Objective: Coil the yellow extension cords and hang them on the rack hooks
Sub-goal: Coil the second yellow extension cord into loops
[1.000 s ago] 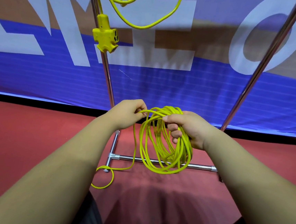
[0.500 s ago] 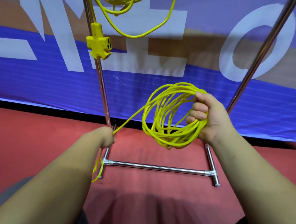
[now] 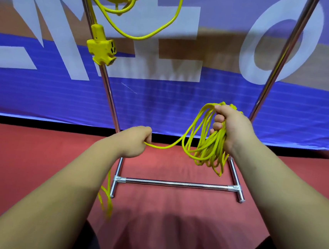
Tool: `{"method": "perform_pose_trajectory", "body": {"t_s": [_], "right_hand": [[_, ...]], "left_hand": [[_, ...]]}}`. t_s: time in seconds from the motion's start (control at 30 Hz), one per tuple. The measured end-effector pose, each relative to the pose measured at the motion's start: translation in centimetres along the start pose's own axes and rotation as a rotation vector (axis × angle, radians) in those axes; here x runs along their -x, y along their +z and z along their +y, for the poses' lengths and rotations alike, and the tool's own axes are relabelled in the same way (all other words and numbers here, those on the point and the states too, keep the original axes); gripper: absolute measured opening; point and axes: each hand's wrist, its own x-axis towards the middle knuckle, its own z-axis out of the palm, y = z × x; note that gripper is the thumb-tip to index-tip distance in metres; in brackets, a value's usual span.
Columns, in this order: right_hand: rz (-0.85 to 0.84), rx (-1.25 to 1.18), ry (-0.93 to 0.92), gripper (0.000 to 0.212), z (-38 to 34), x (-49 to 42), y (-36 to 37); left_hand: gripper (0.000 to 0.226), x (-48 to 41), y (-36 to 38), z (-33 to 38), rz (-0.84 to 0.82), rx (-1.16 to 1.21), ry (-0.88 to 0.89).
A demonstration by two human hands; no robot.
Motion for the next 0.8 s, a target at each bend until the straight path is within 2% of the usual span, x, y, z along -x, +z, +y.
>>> {"method": "perform_pose_trajectory", "body": {"t_s": [0.1, 0.27, 0.37, 0.43, 0.53, 0.63, 0.73, 0.8], "right_hand": [[-0.013, 0.090, -0.027, 0.017, 0.6, -0.1, 0.1], [-0.075, 0.182, 0.017, 0.026, 2.0, 0.5, 1.4], [-0.148, 0.255, 0.076, 0.012, 3.3, 1.1, 2.2], [-0.179, 0.314, 0.088, 0.007, 4.0, 1.5, 2.6], [-0.234, 0.382, 0.105, 0.008, 4.5, 2.3, 3.0], [-0.275, 0.438, 0.164, 0.020, 5.0, 3.1, 3.3], [-0.260, 0.470, 0.184, 0.032, 5.4, 3.6, 3.5], [-0.237, 0.461, 0.177, 0.033, 5.6, 3.7, 3.5]], "left_hand": [[0.033, 1.0, -1.0, 0.4, 0.012, 0.133, 0.124], [0.020, 2.2, -1.9, 2.7, -0.009, 0.450, 0.152], [0.019, 2.1, -1.7, 4.1, 0.014, 0.683, 0.193], [0.019, 2.0, -1.5, 4.7, 0.049, 0.751, 0.197], [0.026, 1.6, -0.9, 4.9, 0.164, 0.742, 0.165], [0.038, 1.0, -0.4, 4.3, 0.284, 0.678, 0.108], [0.045, 0.8, -0.1, 3.7, 0.298, 0.579, 0.067], [0.041, 0.6, 0.2, 3.1, 0.260, 0.464, 0.073]]}}
